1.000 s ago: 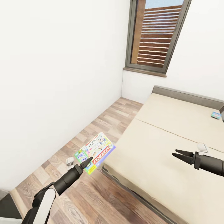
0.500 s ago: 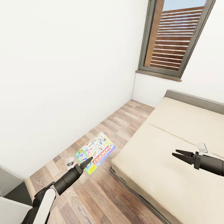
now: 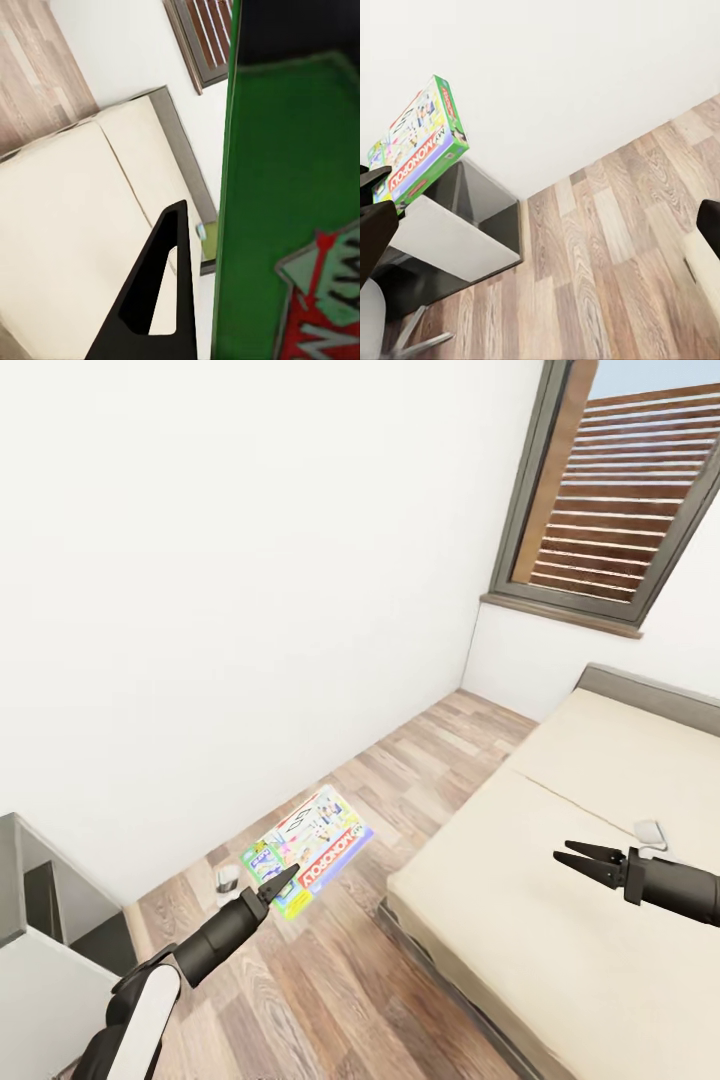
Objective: Put all the toys in the child's room - the three board games (two on the bed and one on the table), the two jigsaw puzzles on the table, and the tennis ball on the table - inside the toy box on the table in the child's room.
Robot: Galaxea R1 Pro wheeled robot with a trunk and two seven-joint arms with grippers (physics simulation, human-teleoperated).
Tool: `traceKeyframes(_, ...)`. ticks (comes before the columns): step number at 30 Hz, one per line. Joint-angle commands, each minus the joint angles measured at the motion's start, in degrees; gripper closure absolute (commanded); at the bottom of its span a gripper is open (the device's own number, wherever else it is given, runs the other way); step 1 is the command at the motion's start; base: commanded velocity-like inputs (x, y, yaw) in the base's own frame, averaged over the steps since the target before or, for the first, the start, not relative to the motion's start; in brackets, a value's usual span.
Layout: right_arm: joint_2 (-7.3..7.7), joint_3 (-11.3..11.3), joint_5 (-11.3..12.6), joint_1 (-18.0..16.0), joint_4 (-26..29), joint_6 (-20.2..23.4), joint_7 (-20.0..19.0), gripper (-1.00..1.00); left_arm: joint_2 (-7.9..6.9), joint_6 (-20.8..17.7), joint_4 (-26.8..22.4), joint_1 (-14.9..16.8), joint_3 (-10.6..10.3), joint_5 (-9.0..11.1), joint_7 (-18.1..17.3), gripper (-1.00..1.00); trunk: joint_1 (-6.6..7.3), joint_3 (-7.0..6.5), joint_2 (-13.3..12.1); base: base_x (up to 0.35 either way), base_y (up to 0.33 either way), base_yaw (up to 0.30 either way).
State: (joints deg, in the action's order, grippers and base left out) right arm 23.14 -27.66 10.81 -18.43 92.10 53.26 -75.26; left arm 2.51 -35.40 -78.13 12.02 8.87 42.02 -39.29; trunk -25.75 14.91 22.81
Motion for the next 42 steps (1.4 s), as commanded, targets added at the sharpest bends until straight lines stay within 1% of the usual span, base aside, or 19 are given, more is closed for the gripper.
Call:
traceKeyframes(1, 0.0, 0.0, 0.2, 0.0, 0.0, 0.4, -0.1, -1.0, 0.07, -0.4, 0.0, 0.1, 0.1, 0.3, -0.1, 1.0, -0.03, 0.06, 0.1, 0.0, 0.0, 0.266)
traceKeyframes(42, -0.31, 0.2, 0.2, 0.1, 0.0, 0.4, 0.0, -1.0, 0.31, -0.6, 0.0, 0.2, -0.1, 0.2, 0.0, 1.0, -0.03, -1.73, 0.1, 0.0, 0.0, 0.268)
